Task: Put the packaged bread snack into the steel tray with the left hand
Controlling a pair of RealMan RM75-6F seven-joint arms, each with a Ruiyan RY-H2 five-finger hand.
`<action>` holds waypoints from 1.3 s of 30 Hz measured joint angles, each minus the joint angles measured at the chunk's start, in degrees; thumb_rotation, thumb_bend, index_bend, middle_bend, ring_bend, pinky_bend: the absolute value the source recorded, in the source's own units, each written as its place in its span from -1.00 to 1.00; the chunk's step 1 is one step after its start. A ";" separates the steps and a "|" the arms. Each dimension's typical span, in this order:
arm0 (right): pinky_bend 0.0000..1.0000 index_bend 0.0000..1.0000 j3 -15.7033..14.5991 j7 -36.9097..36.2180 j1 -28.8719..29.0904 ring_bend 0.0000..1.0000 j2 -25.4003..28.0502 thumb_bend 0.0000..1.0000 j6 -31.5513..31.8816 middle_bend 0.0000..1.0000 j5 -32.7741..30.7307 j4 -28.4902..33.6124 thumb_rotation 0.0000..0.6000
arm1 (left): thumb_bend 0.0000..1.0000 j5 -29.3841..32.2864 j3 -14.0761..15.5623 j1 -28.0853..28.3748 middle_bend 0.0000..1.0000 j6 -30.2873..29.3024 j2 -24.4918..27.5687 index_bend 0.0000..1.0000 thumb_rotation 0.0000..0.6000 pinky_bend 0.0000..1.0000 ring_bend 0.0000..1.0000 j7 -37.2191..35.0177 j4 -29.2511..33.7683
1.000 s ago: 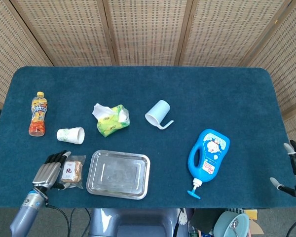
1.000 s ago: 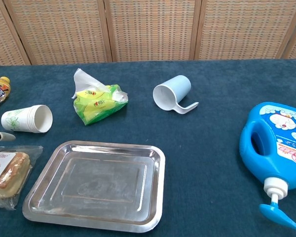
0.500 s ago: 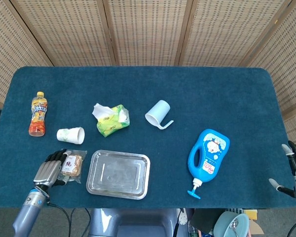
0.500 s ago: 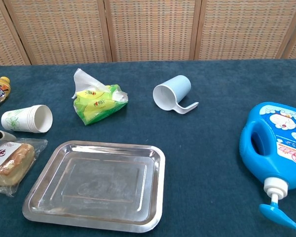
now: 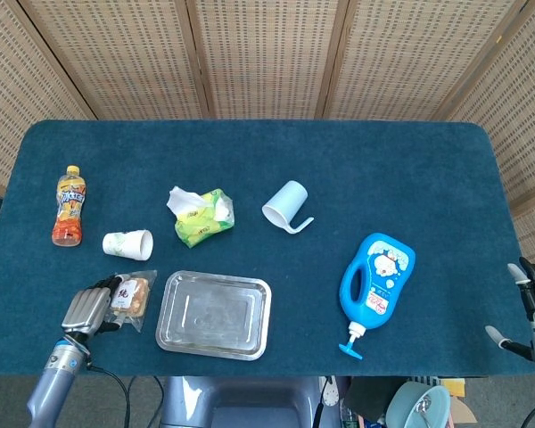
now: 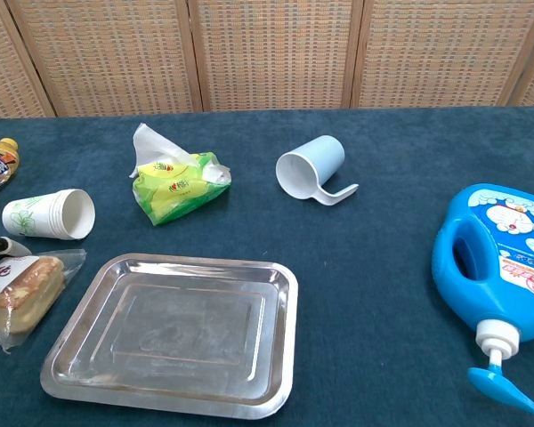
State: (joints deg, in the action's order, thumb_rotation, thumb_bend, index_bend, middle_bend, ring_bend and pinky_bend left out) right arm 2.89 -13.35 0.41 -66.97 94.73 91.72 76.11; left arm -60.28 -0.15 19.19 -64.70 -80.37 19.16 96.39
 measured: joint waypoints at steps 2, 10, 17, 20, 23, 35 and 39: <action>-1.00 -1.00 0.01 0.07 0.11 -1.00 -0.08 -0.83 -0.38 -1.00 -0.14 0.00 1.00 | 0.01 -0.82 0.05 -0.14 -0.31 -0.75 -0.03 -0.12 1.00 -0.35 -0.54 0.14 0.12; -1.00 -1.00 0.45 -0.74 0.72 -1.00 -0.51 -0.83 -1.10 -1.00 -0.57 -0.41 1.00 | 0.01 -4.92 0.57 -0.22 -0.31 -4.69 2.06 -0.12 1.00 -0.35 -0.54 5.90 6.65; -1.00 -1.00 0.51 -1.19 0.84 -1.00 -0.64 -0.83 -0.46 -1.00 0.04 -0.62 1.00 | 0.01 -6.61 0.77 0.73 -0.32 -8.02 4.07 -0.12 1.00 -0.38 -0.54 17.55 16.36; -1.00 -1.00 0.51 -1.64 0.71 -1.00 -0.71 -0.83 0.04 -1.00 0.19 -0.96 1.00 | 0.01 -6.56 0.75 1.36 -0.33 -8.99 3.98 -0.12 1.00 -0.39 -0.54 22.54 19.31; -1.00 -1.00 0.52 -3.19 0.40 -1.00 -0.96 -0.83 0.79 -1.00 0.23 -1.87 1.00 | 0.01 -6.11 0.57 2.26 -0.33 -9.88 3.39 -0.12 1.00 -0.39 -0.54 28.15 22.15; -1.00 -1.00 0.22 -8.45 -2.33 -1.00 -2.01 -0.83 5.16 -1.00 0.23 -6.56 1.00 | 0.01 4.85 -3.91 11.42 -0.35 -9.33 -8.17 -0.12 1.00 -0.43 -0.54 45.31 23.89; -1.00 -1.00 0.26 -8.97 -2.61 -1.00 -2.19 -0.83 5.41 -1.00 0.06 -7.05 1.00 | 0.01 6.84 -4.26 12.89 -0.36 -8.91 -10.11 -0.13 1.00 -0.45 -0.54 45.96 22.64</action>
State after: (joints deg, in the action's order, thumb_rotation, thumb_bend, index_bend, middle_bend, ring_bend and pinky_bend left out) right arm 3.15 -22.32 -2.21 -69.15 100.14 91.78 69.06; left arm -53.45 -4.41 32.09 -73.61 -90.48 65.12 119.03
